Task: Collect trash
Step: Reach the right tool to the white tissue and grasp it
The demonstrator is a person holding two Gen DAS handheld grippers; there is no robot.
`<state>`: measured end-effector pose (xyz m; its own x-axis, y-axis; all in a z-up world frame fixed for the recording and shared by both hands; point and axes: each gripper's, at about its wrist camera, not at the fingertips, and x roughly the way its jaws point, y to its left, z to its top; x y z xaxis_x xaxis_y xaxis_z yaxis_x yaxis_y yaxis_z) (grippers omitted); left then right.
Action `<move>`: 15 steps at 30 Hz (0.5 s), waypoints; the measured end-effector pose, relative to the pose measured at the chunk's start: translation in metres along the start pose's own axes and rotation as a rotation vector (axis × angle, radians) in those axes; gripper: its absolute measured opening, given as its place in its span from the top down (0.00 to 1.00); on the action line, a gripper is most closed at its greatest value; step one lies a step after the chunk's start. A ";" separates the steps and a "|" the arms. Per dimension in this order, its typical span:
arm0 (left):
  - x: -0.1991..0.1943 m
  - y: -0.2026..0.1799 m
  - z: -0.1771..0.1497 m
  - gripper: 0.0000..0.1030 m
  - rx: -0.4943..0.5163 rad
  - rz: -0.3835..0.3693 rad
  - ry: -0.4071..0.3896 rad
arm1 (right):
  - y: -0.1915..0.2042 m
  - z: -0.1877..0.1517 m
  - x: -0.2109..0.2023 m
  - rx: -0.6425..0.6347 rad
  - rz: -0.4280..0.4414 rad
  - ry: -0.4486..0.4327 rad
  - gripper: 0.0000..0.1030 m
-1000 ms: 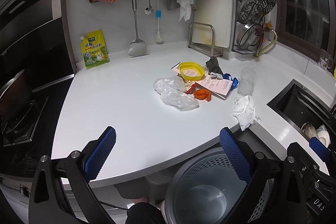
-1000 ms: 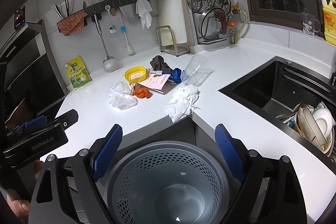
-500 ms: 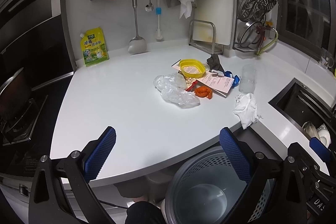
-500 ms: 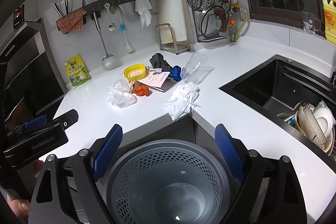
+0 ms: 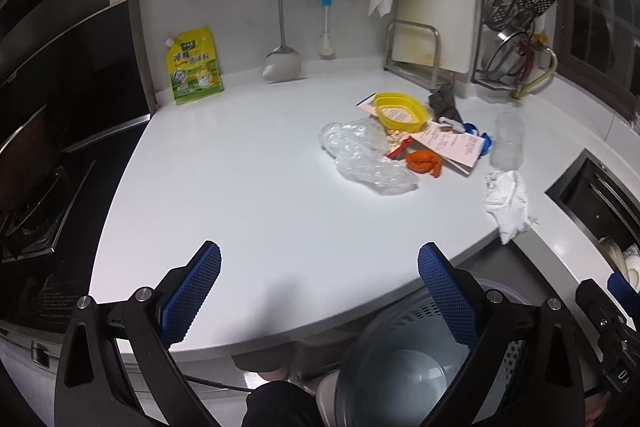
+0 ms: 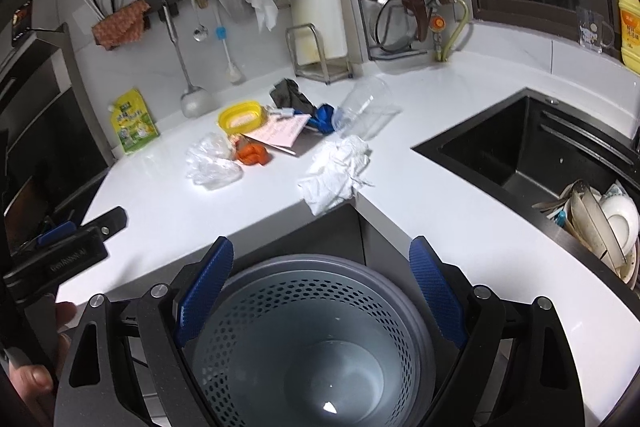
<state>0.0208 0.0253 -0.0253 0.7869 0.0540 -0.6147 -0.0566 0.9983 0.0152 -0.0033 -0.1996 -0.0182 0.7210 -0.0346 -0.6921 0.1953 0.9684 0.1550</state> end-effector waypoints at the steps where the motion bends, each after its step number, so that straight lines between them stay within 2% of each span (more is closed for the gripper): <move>1: 0.005 0.002 0.001 0.06 -0.006 -0.002 0.006 | -0.001 0.001 0.005 0.000 -0.003 0.006 0.17; 8: 0.040 0.002 0.022 0.06 0.001 -0.010 0.003 | 0.000 0.027 0.049 -0.039 -0.042 0.032 0.17; 15: 0.082 -0.012 0.043 0.06 0.018 -0.037 0.048 | -0.001 0.053 0.102 -0.051 -0.078 0.076 0.17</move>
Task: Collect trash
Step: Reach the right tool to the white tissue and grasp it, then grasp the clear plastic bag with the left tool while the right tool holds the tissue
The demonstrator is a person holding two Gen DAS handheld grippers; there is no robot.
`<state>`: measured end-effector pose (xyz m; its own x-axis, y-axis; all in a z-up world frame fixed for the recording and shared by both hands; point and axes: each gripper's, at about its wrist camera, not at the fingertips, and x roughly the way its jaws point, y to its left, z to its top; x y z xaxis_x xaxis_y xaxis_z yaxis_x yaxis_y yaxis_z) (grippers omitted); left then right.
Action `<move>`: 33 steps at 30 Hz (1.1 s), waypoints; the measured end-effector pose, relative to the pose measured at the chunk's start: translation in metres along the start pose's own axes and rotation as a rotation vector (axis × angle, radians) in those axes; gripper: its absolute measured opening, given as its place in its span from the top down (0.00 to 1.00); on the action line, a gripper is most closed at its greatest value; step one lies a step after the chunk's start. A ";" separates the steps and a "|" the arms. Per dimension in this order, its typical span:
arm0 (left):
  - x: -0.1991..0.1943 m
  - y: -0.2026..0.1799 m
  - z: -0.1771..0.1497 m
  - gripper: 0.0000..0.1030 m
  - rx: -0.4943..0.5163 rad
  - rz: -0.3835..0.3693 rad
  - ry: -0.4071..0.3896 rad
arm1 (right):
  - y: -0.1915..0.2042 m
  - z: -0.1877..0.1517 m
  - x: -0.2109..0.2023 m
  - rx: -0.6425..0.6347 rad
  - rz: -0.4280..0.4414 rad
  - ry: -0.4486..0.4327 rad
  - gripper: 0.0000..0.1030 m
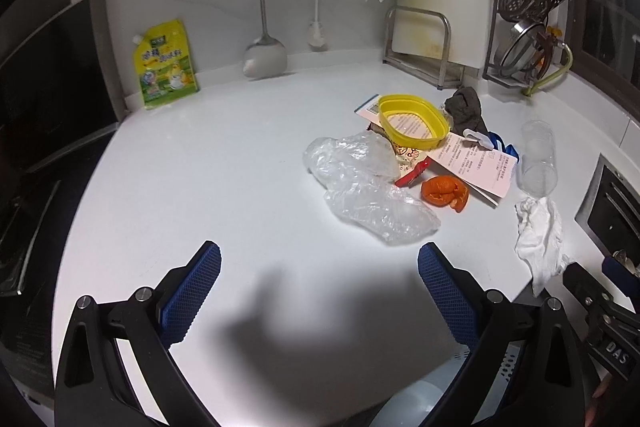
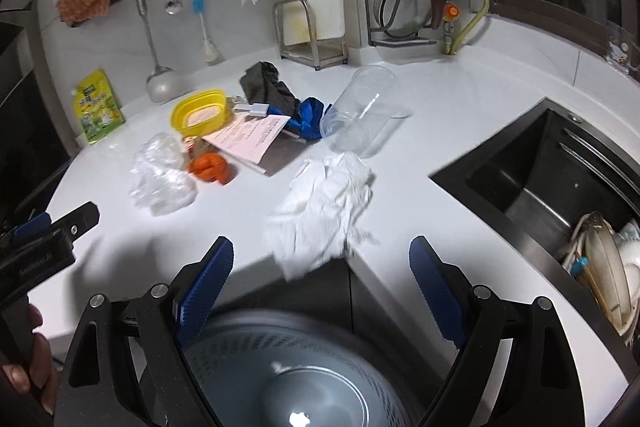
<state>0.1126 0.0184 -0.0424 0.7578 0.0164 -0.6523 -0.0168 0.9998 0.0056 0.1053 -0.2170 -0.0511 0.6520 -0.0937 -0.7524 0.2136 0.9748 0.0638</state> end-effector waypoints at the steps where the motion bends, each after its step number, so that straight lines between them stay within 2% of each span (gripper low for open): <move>1: 0.007 0.001 0.003 0.06 -0.013 -0.010 0.016 | 0.000 0.004 0.009 -0.005 -0.017 0.012 0.17; 5: 0.020 0.006 0.009 0.06 -0.050 -0.014 0.024 | -0.003 0.016 0.034 0.005 -0.038 0.037 0.17; 12: 0.037 0.001 0.018 0.06 -0.032 -0.009 0.039 | -0.002 0.024 0.059 -0.009 -0.080 0.062 0.19; 14: 0.041 0.000 0.020 0.06 -0.034 -0.011 0.046 | -0.001 0.024 0.059 -0.020 -0.088 0.049 0.31; 16: 0.044 -0.001 0.021 0.06 -0.040 -0.017 0.052 | 0.001 0.024 0.058 -0.037 -0.087 0.044 0.49; 17: 0.046 -0.001 0.021 0.06 -0.042 -0.020 0.055 | 0.001 0.024 0.058 -0.045 -0.077 0.042 0.55; 18: 0.047 -0.002 0.022 0.06 -0.043 -0.021 0.058 | 0.002 0.024 0.057 -0.048 -0.071 0.042 0.68; 19: 0.048 -0.003 0.022 0.06 -0.043 -0.021 0.061 | 0.002 0.024 0.057 -0.050 -0.067 0.042 0.77; 21: 0.050 -0.006 0.024 0.06 -0.047 -0.039 0.064 | -0.001 0.023 0.053 -0.041 -0.058 0.033 0.82; 23: 0.051 -0.008 0.027 0.06 -0.057 -0.070 0.050 | -0.003 0.022 0.048 -0.028 -0.046 0.020 0.84; 25: 0.054 -0.012 0.030 0.06 -0.053 -0.056 0.043 | -0.004 0.021 0.044 -0.020 -0.038 0.011 0.85; 33: 0.077 -0.025 0.034 0.08 -0.027 -0.013 0.129 | -0.015 0.015 0.034 0.024 0.001 0.003 0.85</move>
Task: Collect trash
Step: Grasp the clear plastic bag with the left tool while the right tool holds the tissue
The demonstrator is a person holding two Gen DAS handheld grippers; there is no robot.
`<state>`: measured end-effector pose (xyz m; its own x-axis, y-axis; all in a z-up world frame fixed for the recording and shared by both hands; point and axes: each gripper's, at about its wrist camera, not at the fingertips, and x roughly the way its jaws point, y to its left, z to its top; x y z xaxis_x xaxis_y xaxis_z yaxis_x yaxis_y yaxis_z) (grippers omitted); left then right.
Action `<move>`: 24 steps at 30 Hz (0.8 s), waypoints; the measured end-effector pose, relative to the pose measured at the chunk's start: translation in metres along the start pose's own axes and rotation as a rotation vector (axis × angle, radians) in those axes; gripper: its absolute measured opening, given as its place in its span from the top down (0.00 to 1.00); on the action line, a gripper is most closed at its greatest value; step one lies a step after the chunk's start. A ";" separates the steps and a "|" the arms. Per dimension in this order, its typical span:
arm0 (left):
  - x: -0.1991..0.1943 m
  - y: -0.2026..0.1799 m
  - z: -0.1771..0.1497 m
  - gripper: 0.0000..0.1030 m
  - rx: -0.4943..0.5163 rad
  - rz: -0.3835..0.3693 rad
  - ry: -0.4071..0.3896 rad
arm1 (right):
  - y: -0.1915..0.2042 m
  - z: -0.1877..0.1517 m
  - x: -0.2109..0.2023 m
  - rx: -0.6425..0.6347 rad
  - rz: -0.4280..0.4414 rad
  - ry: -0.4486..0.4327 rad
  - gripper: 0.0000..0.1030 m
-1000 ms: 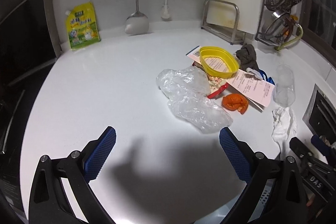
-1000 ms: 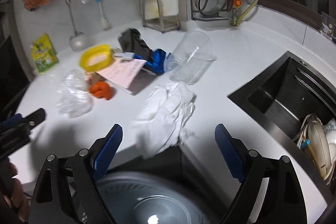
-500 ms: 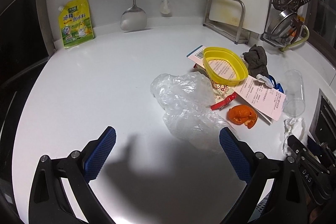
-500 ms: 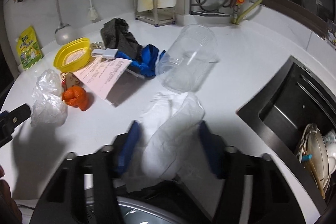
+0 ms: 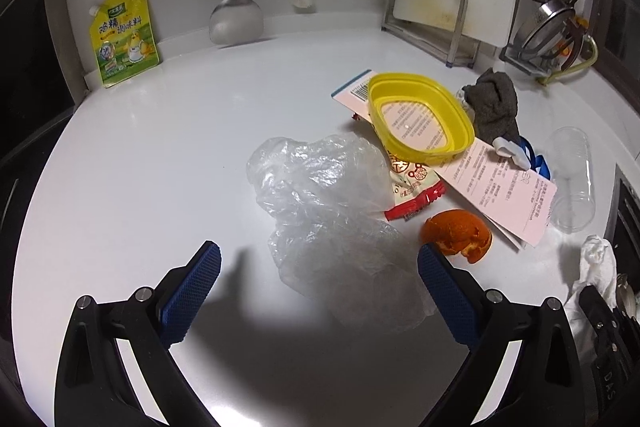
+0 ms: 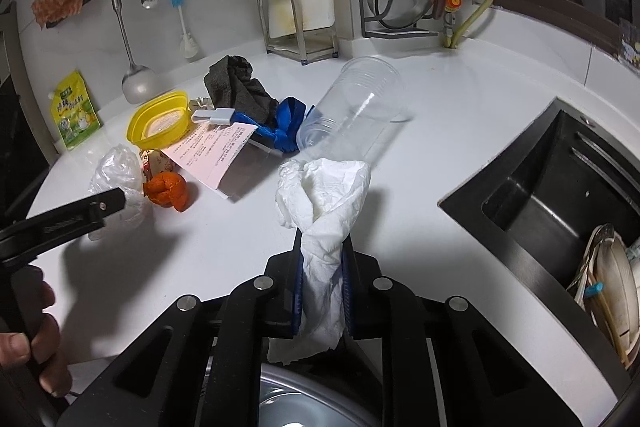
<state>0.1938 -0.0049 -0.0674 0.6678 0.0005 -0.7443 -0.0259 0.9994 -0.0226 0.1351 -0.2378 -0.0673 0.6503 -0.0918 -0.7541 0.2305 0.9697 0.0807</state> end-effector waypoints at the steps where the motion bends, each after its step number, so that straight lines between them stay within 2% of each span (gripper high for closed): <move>1: 0.001 0.000 0.000 0.11 -0.002 0.003 0.004 | -0.001 -0.001 -0.001 0.004 0.002 -0.001 0.85; 2: 0.002 0.000 0.000 0.23 -0.010 -0.004 0.007 | -0.003 -0.001 -0.002 0.010 0.005 -0.002 0.85; 5: 0.007 0.004 -0.003 0.44 -0.037 -0.044 0.039 | -0.006 -0.002 -0.005 0.021 0.008 -0.006 0.85; 6: 0.005 0.003 -0.003 0.51 -0.031 -0.031 0.025 | -0.007 -0.003 -0.006 0.023 0.009 -0.006 0.85; 7: 0.005 0.003 -0.004 0.67 -0.029 -0.030 0.025 | -0.008 -0.004 -0.006 0.026 0.011 -0.005 0.85; 8: 0.004 0.004 -0.005 0.74 -0.030 -0.034 0.021 | -0.009 -0.005 -0.006 0.030 0.014 -0.006 0.85; 9: 0.003 0.005 -0.006 0.85 -0.036 -0.054 0.023 | -0.009 -0.005 -0.006 0.033 0.016 -0.006 0.85; 10: 0.002 0.007 -0.007 0.91 -0.039 -0.072 0.025 | -0.009 -0.006 -0.007 0.035 0.019 -0.006 0.85; 15: -0.008 0.008 -0.013 0.92 -0.022 -0.076 -0.004 | -0.008 -0.013 -0.012 0.040 0.034 -0.003 0.85; 24: -0.052 0.018 -0.024 0.93 -0.005 -0.062 -0.087 | -0.008 -0.025 -0.034 0.047 0.056 -0.023 0.85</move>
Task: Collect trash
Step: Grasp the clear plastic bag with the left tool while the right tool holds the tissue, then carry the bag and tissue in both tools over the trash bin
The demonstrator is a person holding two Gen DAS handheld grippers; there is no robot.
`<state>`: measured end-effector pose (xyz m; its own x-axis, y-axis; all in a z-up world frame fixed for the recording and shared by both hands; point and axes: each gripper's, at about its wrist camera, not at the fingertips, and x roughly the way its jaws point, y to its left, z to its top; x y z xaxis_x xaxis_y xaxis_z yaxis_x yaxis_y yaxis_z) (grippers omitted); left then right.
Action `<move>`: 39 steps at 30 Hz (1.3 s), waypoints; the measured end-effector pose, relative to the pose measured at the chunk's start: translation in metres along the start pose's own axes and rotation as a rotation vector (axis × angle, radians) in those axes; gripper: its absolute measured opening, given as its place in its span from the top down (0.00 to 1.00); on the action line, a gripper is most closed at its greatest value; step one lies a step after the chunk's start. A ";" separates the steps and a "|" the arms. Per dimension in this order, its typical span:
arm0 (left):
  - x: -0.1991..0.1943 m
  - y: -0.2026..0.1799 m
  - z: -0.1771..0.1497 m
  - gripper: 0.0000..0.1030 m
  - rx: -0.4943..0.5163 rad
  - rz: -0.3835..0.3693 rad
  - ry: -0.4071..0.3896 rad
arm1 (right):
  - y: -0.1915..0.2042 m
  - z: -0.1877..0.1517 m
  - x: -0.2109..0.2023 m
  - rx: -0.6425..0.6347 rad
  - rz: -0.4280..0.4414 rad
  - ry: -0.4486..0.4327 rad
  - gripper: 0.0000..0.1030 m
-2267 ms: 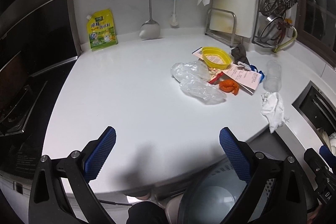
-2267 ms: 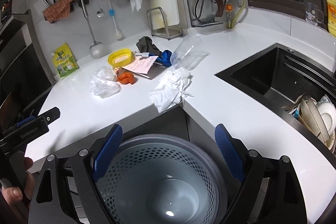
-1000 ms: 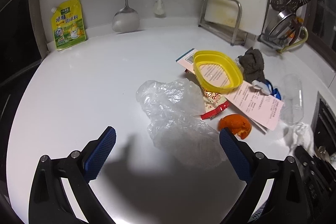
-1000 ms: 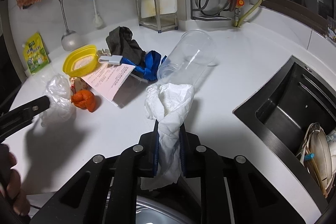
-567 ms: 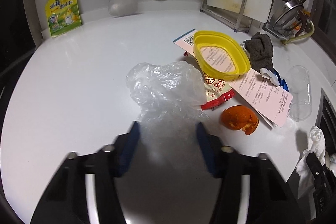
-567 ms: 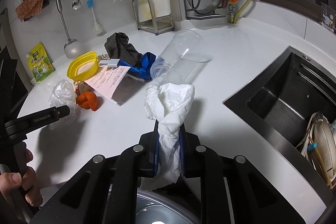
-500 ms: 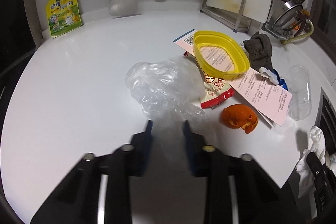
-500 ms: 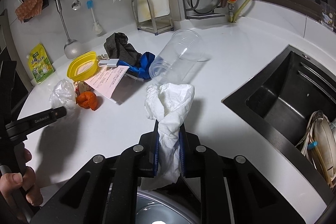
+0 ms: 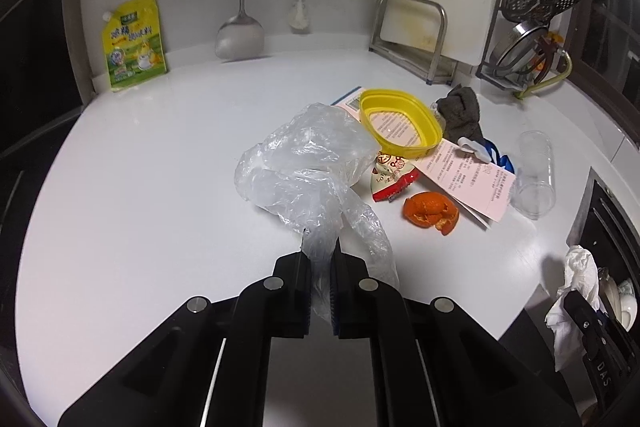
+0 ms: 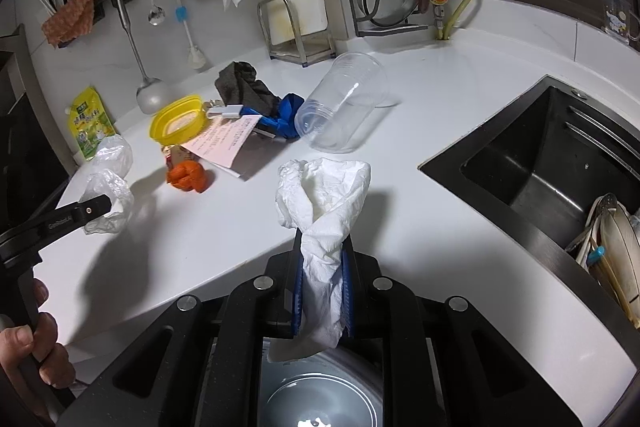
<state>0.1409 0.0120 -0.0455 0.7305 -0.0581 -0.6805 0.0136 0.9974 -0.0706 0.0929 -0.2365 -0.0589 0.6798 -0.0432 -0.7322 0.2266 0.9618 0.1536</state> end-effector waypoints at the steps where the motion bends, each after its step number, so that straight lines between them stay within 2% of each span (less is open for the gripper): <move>1: -0.005 0.001 -0.001 0.93 0.006 0.004 -0.008 | 0.000 -0.001 -0.003 -0.001 0.002 -0.001 0.85; 10: -0.056 0.002 -0.021 0.93 0.040 -0.003 -0.067 | 0.009 -0.015 -0.035 -0.018 0.027 -0.016 0.85; 20: -0.100 -0.010 -0.054 0.93 0.098 -0.056 -0.103 | 0.020 -0.040 -0.073 -0.054 0.049 -0.027 0.85; 23: -0.107 -0.017 -0.064 0.93 0.124 -0.067 -0.101 | 0.016 -0.051 -0.080 -0.038 0.072 -0.011 0.85; 39: -0.137 -0.031 -0.115 0.93 0.210 -0.147 -0.071 | 0.009 -0.094 -0.117 -0.045 0.069 0.000 0.85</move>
<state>-0.0378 -0.0162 -0.0339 0.7558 -0.2074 -0.6211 0.2591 0.9658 -0.0072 -0.0501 -0.1976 -0.0337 0.6928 0.0231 -0.7208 0.1477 0.9737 0.1732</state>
